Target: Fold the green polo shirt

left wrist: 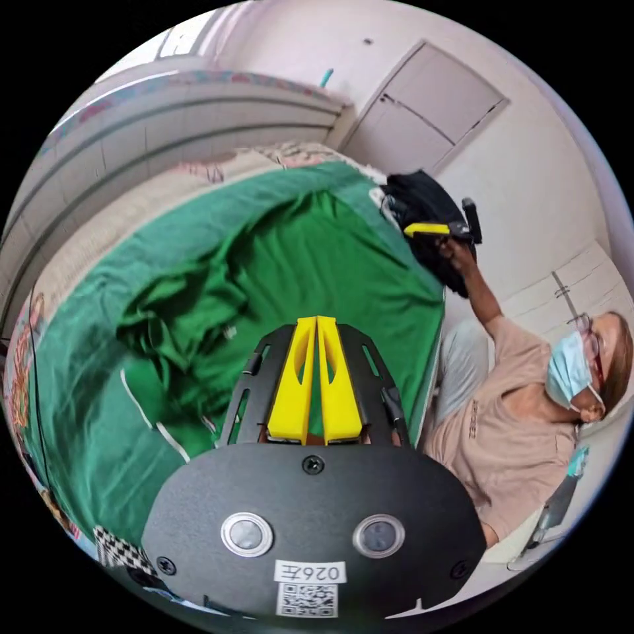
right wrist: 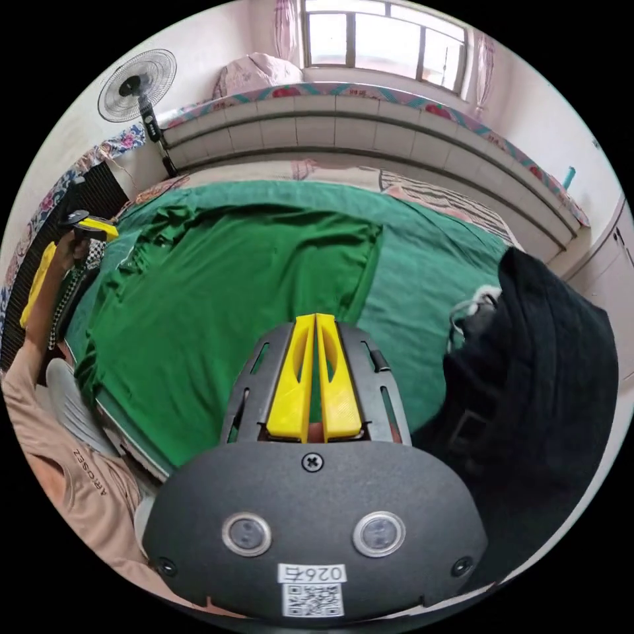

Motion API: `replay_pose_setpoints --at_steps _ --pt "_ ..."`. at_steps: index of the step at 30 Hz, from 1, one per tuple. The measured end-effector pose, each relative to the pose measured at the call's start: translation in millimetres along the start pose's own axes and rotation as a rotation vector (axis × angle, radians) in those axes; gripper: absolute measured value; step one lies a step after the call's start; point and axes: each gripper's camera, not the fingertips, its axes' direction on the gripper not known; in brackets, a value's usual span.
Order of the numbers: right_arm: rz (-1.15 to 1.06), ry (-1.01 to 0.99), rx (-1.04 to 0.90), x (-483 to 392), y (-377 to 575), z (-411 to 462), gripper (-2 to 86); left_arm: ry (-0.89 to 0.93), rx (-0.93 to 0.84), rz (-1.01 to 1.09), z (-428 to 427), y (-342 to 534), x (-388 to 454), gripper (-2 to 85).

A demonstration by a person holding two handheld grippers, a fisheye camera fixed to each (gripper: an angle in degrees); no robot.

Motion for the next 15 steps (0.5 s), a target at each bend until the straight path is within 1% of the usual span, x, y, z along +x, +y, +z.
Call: replay_pose_setpoints --at_steps 2,3,4,5,6,7,8,9,10,11,12,14,15 --pt "0.002 -0.050 -0.008 1 -57 46 1.7 -0.087 0.047 -0.026 21 -41 -15 -1.0" --pt "0.004 -0.056 -0.034 2 -68 61 1.7 -0.120 0.049 -0.042 30 -49 -21 -1.0" --pt "-0.010 -0.043 -0.128 4 -85 93 1.7 -0.190 0.039 -0.090 52 -64 -35 -1.0" --pt "-0.069 0.017 -0.238 5 -89 119 1.7 -0.238 0.000 -0.172 77 -75 -54 -1.0" --pt "-0.110 0.004 -0.202 6 -88 117 1.7 -0.238 -0.032 -0.201 90 -79 -64 -1.0" --pt "-0.088 -0.012 -0.156 19 -83 106 1.7 -0.213 -0.135 -0.223 119 -85 -81 -0.9" --pt "-0.093 0.081 -0.182 34 -77 102 1.7 -0.202 -0.199 -0.210 136 -88 -88 -0.9" --pt "-0.089 0.127 -0.187 42 -73 101 1.7 -0.201 -0.174 -0.181 132 -87 -86 -1.0" --pt "-0.078 0.114 -0.189 58 -66 95 1.7 -0.194 -0.094 -0.152 118 -83 -83 -1.0" --pt "0.004 0.045 -0.184 77 -65 84 1.7 -0.172 0.002 -0.124 97 -73 -79 -1.0" --pt "0.020 0.037 -0.185 82 -66 78 1.7 -0.158 0.055 -0.112 85 -67 -78 -1.0" --pt "0.007 0.134 -0.123 77 -78 52 1.7 -0.139 0.232 -0.130 43 -37 -80 -1.0" --pt "-0.002 0.145 -0.106 73 -85 47 1.7 -0.138 0.253 -0.142 36 -31 -83 -1.0"
